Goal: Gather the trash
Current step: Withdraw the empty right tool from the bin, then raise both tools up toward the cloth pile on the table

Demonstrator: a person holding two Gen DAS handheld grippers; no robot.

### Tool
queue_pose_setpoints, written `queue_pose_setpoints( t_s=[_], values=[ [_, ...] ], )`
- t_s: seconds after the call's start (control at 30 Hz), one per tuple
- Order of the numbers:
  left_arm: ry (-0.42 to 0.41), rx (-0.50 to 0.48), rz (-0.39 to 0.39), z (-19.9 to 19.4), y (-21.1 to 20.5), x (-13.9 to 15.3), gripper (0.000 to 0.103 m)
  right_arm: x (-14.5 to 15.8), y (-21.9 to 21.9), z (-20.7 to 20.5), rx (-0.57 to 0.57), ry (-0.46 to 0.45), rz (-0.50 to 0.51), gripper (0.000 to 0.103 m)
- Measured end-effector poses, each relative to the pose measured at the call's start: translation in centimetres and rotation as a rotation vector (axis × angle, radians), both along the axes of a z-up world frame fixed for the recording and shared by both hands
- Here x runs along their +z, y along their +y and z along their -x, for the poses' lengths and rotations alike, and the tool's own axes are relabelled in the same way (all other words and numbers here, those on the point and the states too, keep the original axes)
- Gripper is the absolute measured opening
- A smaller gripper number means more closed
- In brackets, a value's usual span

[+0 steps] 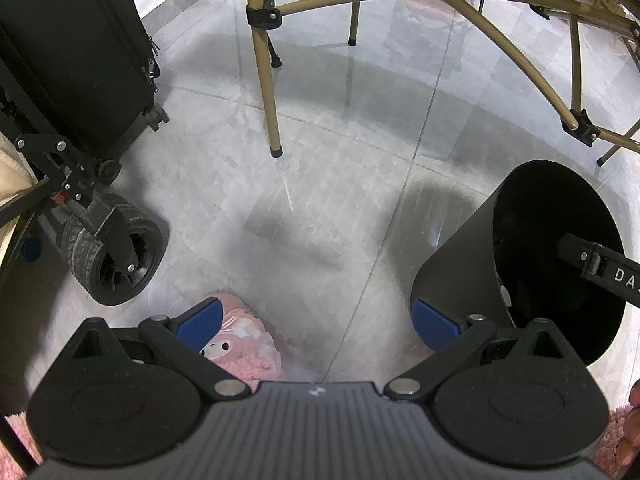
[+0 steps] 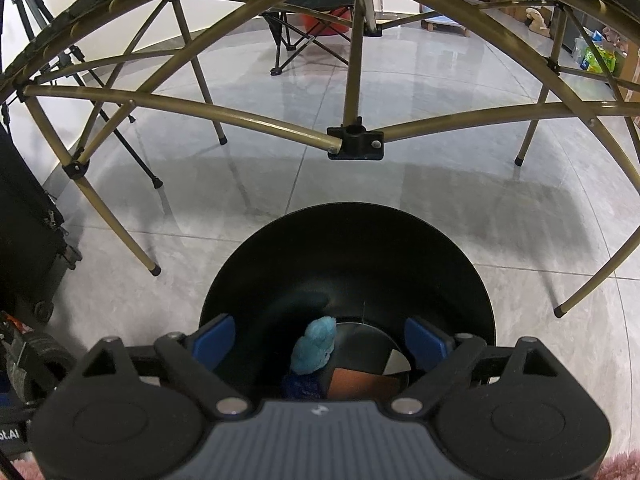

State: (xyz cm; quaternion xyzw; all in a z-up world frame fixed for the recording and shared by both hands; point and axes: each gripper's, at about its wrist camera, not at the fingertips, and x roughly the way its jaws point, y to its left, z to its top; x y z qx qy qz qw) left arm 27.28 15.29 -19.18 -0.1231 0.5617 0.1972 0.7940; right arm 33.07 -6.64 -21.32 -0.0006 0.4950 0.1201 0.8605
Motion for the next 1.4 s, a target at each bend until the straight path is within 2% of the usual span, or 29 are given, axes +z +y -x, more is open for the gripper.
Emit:
queue_pose_setpoints(
  t_s=[0.33,0.53,0.73,1.3,1.4],
  values=[
    [-0.052,-0.012,-0.01,0.2,-0.6,1.2,0.103,1.1,-0.4,0.6,0.015,-0.037,0.001,0.092],
    [-0.135,-0.028,-0.039,0.5,-1.3,3.1,0.103,2.8,-1.3,1.2,0.016,-0.106,0.011,0.092],
    [-0.251,-0.031,-0.075,1.0,-1.9,5.5,0.103,5.3,-3.3,2.0,-0.013,-0.196,-0.005,0.092],
    [-0.539,-0.05,-0.126,0.7,-4.5,15.2,0.103,14.3,-8.5,4.1,-0.042,-0.595,-0.053,0.094],
    [-0.577,-0.05,-0.129,0.0,-4.9,16.5,0.103,15.2,-9.2,3.5,-0.045,-0.638,-0.067,0.103]
  ],
)
